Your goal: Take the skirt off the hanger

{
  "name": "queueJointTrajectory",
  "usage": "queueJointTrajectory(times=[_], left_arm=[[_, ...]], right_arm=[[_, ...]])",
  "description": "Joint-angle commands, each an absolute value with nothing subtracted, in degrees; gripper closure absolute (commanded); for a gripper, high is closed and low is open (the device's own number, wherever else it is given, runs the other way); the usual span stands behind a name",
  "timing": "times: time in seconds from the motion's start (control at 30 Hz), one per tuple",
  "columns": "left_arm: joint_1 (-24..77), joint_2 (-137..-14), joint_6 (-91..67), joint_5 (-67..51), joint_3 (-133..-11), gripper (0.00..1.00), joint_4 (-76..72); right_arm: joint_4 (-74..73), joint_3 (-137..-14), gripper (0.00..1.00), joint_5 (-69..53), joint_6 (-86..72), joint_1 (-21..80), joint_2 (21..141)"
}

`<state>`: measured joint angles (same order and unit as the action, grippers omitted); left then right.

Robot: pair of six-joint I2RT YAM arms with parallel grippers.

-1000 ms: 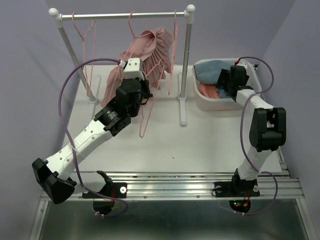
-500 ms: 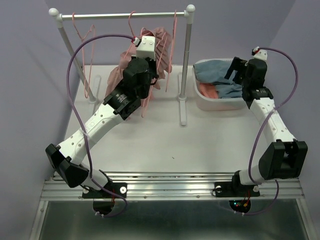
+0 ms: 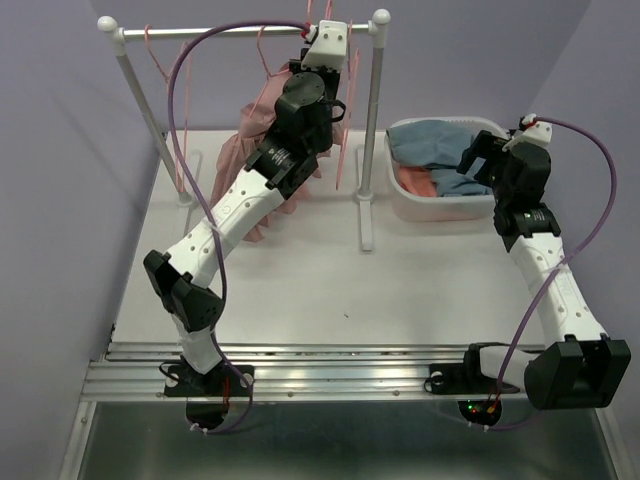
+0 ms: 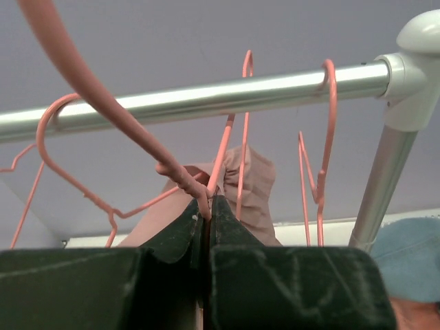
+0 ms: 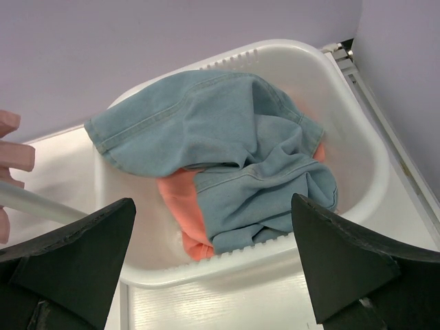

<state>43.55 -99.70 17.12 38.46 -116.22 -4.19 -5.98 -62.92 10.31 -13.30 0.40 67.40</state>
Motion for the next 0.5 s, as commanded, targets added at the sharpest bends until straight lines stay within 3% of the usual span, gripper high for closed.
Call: queueJointTrajectory(times=[0.0, 0.23, 0.47], left_arm=[[43.2, -102.8, 22.8, 40.3, -122.7, 1.00, -10.4], [41.0, -108.5, 23.1, 37.9, -131.0, 1.00, -11.1], [38.7, -109.2, 22.1, 35.0, -128.2, 1.00, -15.2]], right_arm=[[-3.3, -62.9, 0.00, 10.6, -13.2, 0.1, 65.6], [-2.5, -62.3, 0.00, 9.5, -13.2, 0.1, 65.0], [-1.7, -61.5, 0.00, 9.4, -13.3, 0.1, 66.0]])
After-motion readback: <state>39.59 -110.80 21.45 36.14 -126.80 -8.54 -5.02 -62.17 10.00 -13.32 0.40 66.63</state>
